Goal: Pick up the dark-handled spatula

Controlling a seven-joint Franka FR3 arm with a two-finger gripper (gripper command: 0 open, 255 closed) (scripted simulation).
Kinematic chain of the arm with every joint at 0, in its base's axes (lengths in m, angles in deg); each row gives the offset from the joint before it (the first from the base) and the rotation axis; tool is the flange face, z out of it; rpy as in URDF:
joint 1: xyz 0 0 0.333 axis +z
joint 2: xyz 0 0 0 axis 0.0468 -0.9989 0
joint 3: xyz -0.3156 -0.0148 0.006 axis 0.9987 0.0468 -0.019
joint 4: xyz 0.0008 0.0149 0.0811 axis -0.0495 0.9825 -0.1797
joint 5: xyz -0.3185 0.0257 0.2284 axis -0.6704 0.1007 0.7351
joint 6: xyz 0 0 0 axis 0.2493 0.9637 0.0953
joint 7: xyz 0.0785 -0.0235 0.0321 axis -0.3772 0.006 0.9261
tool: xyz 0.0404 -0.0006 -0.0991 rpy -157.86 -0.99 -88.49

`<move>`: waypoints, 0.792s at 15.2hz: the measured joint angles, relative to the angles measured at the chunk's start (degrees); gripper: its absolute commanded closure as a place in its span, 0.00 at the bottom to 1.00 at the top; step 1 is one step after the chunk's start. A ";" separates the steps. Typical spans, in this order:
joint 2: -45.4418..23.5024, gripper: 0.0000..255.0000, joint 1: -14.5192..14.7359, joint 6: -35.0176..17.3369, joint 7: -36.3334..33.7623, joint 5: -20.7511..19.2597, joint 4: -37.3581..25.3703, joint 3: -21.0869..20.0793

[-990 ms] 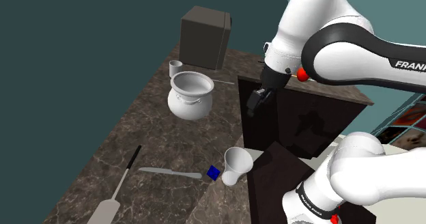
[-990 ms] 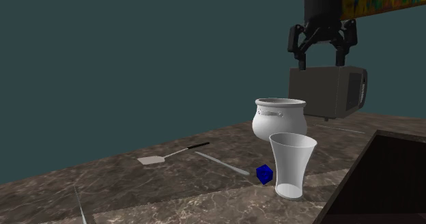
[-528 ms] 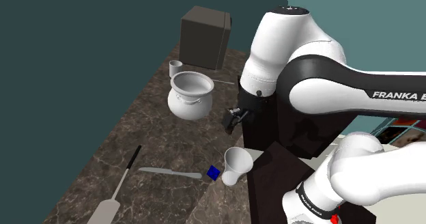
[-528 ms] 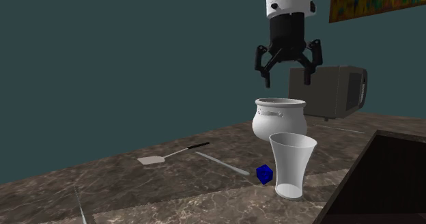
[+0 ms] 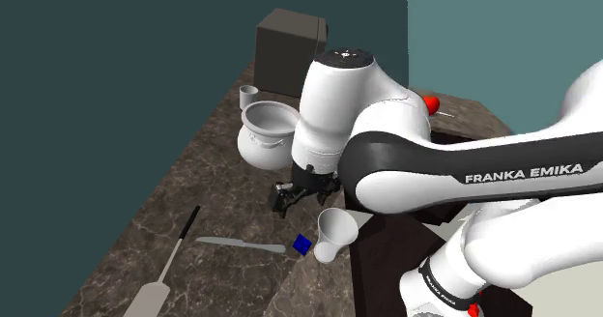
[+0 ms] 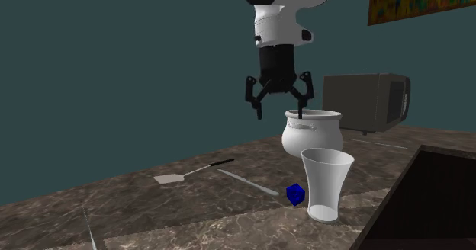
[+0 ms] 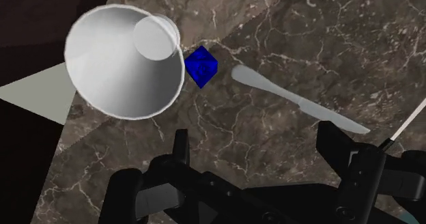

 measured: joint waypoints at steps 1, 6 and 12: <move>-2.59 0.00 -1.19 -1.49 -2.72 -0.59 -1.21 -2.10; -16.04 0.00 -7.81 -7.40 -18.19 -7.67 -7.65 -12.69; -39.29 0.00 -8.72 -8.72 -44.70 -30.31 -18.86 -18.11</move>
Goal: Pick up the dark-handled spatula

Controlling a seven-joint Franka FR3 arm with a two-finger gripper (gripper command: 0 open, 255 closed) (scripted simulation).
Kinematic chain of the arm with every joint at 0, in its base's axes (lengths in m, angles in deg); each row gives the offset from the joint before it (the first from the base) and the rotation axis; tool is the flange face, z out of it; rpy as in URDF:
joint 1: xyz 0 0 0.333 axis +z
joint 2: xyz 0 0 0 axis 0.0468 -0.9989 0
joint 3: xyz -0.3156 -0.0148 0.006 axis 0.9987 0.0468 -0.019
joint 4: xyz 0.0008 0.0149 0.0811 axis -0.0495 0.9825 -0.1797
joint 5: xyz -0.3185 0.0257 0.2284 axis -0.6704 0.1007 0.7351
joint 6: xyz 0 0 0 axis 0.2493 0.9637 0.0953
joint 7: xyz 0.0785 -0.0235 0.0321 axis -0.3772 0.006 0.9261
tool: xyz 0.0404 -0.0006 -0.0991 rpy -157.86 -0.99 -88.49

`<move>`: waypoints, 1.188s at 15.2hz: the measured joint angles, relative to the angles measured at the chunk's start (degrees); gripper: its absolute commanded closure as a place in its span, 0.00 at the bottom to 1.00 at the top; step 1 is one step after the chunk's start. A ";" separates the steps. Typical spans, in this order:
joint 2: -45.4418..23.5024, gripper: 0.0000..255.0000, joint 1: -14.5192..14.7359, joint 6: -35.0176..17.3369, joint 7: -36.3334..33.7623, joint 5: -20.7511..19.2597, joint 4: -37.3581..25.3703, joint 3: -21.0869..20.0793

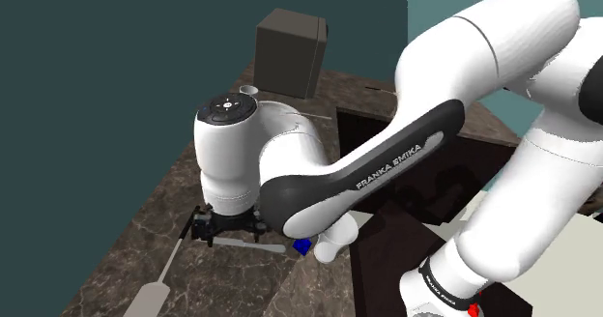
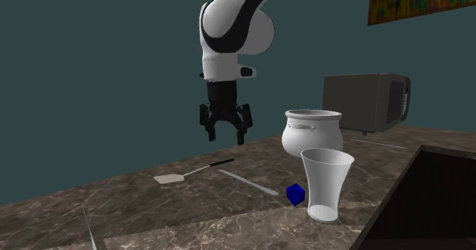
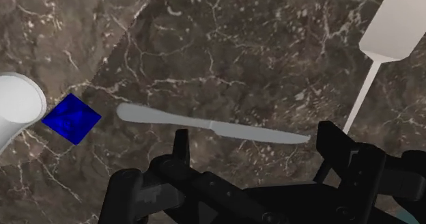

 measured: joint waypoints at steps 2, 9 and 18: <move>-7.41 0.00 4.71 0.31 -7.49 -7.05 -4.29 3.47; -24.09 0.00 18.49 4.04 -21.09 -16.78 -21.57 13.39; -35.49 0.00 26.20 4.91 -26.16 -20.55 -34.16 19.21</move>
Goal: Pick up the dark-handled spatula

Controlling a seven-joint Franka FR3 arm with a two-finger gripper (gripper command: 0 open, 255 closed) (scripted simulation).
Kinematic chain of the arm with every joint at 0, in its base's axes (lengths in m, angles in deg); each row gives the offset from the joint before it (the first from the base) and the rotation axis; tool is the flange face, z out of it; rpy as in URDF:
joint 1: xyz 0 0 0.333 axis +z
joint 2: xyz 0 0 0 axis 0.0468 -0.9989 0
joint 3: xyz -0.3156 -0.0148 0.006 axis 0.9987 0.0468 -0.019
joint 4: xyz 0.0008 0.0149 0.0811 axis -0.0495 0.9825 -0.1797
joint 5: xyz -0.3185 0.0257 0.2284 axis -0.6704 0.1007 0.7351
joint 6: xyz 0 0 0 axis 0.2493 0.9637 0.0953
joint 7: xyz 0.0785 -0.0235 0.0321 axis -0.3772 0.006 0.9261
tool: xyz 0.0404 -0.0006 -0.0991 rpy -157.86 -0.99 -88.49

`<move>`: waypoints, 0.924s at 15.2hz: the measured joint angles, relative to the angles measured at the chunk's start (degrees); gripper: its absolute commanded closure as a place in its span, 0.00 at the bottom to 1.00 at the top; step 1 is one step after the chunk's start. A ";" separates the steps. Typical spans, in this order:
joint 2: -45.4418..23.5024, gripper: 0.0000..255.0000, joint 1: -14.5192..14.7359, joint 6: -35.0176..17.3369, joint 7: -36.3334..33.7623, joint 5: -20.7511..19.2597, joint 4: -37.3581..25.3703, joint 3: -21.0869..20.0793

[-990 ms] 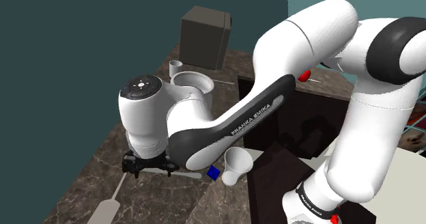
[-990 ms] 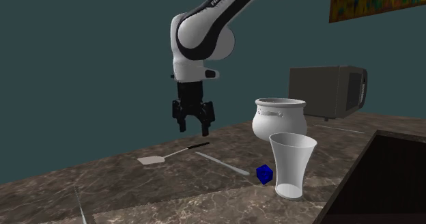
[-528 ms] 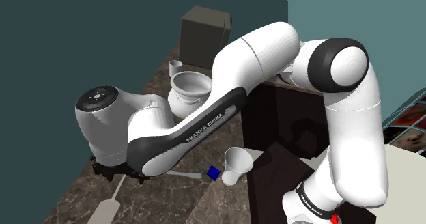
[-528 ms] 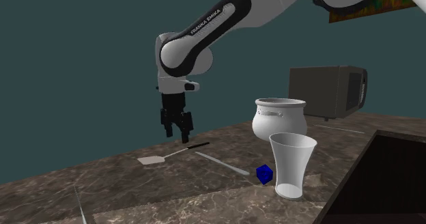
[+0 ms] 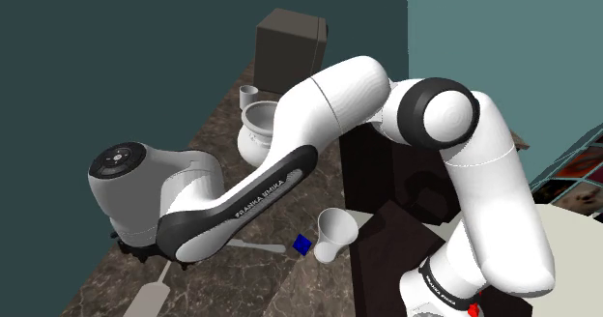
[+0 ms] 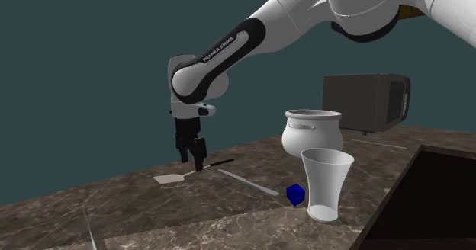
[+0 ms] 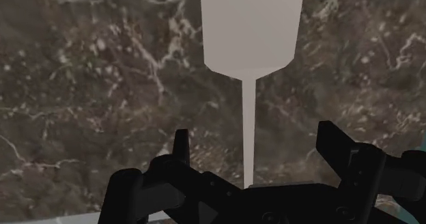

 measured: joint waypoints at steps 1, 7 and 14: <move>-0.36 0.00 0.03 -0.48 -0.12 -0.27 0.15 0.24; -1.27 1.00 0.50 -1.16 -0.44 -0.88 -0.26 0.74; -1.13 1.00 0.48 -1.41 -0.55 -0.96 -0.09 0.68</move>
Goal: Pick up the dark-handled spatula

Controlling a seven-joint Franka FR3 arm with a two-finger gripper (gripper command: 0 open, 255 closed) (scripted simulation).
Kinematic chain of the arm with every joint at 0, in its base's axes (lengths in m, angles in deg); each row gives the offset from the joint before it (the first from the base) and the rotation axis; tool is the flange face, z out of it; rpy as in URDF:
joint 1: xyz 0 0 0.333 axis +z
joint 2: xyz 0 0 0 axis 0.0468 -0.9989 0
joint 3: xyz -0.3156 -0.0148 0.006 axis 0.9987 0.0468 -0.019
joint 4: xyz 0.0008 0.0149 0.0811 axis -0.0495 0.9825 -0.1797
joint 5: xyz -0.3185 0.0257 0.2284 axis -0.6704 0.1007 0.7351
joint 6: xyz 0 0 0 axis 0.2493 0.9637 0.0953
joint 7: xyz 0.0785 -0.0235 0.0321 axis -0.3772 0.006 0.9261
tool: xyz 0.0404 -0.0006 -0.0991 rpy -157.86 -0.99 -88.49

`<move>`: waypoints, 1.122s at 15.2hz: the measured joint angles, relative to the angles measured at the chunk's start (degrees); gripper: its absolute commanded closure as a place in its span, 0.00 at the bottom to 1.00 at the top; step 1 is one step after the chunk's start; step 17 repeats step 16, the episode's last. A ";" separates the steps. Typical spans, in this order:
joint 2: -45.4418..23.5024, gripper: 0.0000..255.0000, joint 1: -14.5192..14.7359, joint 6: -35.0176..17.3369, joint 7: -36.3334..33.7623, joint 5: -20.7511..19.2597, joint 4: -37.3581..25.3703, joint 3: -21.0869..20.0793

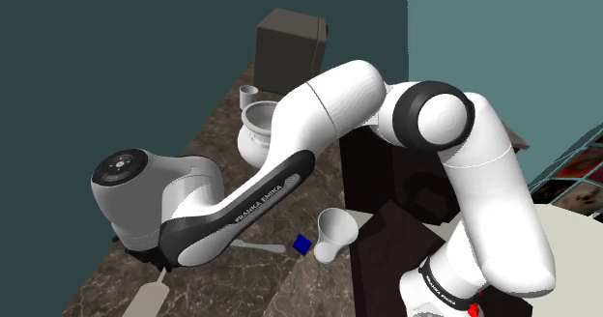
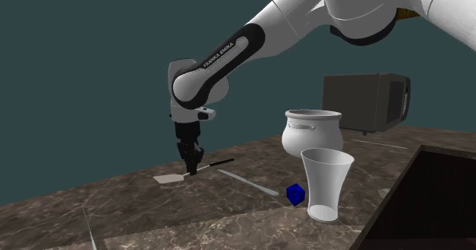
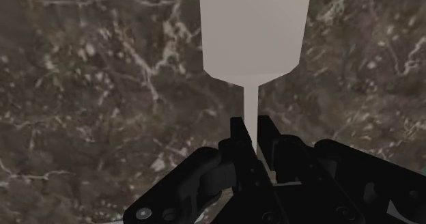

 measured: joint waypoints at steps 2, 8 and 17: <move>0.23 1.00 -0.23 0.46 0.27 0.32 0.00 -0.19; 2.77 1.00 -1.16 3.20 1.34 2.05 -0.23 -1.65; 5.69 1.00 -2.01 6.66 2.56 4.09 -1.10 -3.37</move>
